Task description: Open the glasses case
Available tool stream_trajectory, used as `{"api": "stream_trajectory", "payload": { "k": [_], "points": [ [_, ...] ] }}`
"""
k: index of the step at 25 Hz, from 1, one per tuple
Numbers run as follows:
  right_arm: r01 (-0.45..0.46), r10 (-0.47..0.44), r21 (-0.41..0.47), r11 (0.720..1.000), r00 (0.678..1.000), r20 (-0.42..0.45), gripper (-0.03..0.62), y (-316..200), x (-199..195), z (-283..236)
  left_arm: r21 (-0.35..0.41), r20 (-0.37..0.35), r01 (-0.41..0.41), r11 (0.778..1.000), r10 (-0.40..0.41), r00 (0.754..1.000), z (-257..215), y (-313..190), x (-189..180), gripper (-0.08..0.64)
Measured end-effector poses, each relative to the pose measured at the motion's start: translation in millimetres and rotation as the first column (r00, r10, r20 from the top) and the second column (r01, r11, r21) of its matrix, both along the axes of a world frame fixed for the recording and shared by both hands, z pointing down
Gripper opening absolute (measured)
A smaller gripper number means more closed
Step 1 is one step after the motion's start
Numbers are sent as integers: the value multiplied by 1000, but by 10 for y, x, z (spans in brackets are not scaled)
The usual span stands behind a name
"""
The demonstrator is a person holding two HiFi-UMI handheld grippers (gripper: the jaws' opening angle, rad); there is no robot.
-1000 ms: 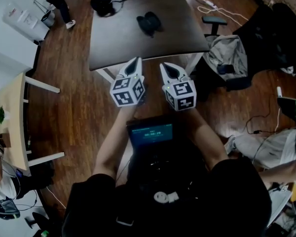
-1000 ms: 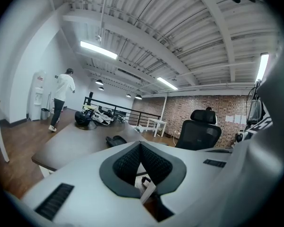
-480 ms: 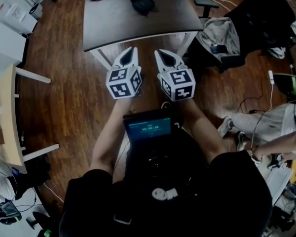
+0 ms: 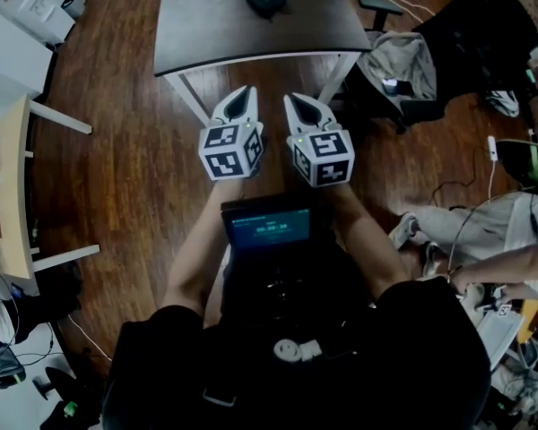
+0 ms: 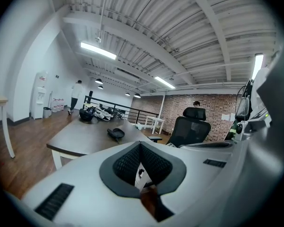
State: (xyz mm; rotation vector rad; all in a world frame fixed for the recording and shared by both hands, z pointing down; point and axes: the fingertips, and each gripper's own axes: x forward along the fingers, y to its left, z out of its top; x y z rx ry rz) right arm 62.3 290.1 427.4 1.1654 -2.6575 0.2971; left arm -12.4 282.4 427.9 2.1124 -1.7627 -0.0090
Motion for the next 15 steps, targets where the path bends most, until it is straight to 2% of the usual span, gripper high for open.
{"api": "stream_trajectory", "payload": {
  "k": [7,15],
  "points": [
    [23,-23,-3,1000,999,42,5,-80,277,24,-4,23,24,1000,-24,999,39,-51,286,0],
    [52,-53,15,999,997,48,5,-97,215,-53,15,41,39,999,-39,998,-105,-96,252,0]
  ]
}}
